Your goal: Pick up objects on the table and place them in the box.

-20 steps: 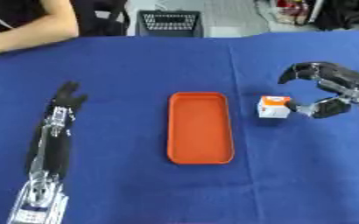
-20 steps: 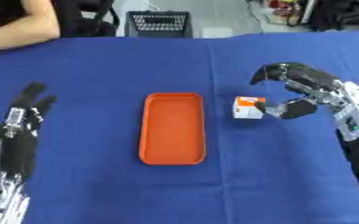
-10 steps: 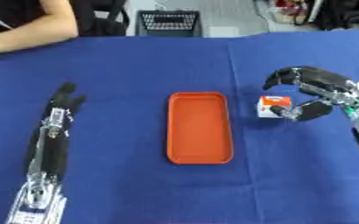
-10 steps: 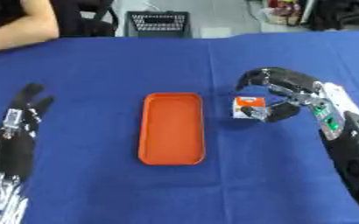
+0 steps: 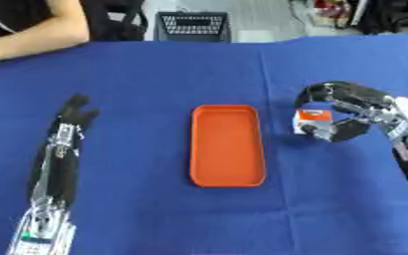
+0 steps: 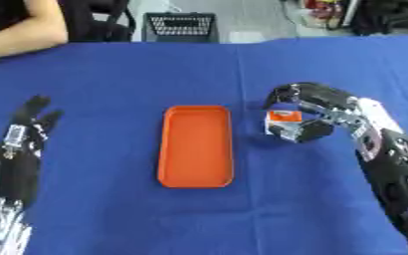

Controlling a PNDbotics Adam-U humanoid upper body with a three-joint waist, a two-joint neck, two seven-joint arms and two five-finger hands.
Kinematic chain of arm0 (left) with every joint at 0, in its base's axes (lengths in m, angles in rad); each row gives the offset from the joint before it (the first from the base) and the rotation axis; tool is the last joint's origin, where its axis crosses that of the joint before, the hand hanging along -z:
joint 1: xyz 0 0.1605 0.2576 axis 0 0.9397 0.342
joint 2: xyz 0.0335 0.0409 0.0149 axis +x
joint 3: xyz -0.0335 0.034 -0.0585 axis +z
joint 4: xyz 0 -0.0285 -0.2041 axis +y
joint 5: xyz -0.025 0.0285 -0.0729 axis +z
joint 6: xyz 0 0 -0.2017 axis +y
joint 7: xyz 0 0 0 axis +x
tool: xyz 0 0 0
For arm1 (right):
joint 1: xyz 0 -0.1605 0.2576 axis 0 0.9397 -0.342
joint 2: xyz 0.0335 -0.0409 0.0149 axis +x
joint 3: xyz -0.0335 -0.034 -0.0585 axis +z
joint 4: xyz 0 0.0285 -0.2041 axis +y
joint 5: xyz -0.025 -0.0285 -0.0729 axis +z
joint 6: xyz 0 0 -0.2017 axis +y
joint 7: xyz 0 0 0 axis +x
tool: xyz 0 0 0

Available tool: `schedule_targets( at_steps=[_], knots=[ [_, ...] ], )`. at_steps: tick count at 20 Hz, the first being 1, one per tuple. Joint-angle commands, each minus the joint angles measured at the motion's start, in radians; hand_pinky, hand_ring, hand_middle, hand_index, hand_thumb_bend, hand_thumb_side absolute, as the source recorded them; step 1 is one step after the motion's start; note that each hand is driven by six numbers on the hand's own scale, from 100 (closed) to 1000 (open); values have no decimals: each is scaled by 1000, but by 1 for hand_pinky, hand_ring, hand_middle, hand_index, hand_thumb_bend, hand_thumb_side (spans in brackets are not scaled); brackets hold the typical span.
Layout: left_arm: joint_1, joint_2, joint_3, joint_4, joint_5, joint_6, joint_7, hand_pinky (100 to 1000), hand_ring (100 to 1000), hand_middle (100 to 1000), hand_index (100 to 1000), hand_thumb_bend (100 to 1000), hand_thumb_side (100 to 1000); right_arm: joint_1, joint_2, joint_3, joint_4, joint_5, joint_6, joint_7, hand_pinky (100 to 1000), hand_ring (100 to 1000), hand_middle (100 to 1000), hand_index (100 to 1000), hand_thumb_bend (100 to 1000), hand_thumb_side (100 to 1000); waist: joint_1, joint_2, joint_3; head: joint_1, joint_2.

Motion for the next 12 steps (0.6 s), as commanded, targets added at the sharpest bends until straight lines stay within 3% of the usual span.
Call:
schedule_targets(
  at_steps=[1, 12],
  knots=[
    [-9, 2, -3, -9, 1, -3, -3, 1000, 899, 953, 999, 306, 1000, -35, -14, -9, 2, 13, -88, 76, 787, 755, 734, 808, 290, 663, 0, -13, 0, -7, -13],
    [-9, 1, -5, -9, 2, -3, -5, 1000, 900, 956, 998, 304, 1000, -45, -17, -26, 39, 51, -88, 46, 786, 756, 735, 809, 290, 662, 1, -13, 0, -8, -14]
  ],
)
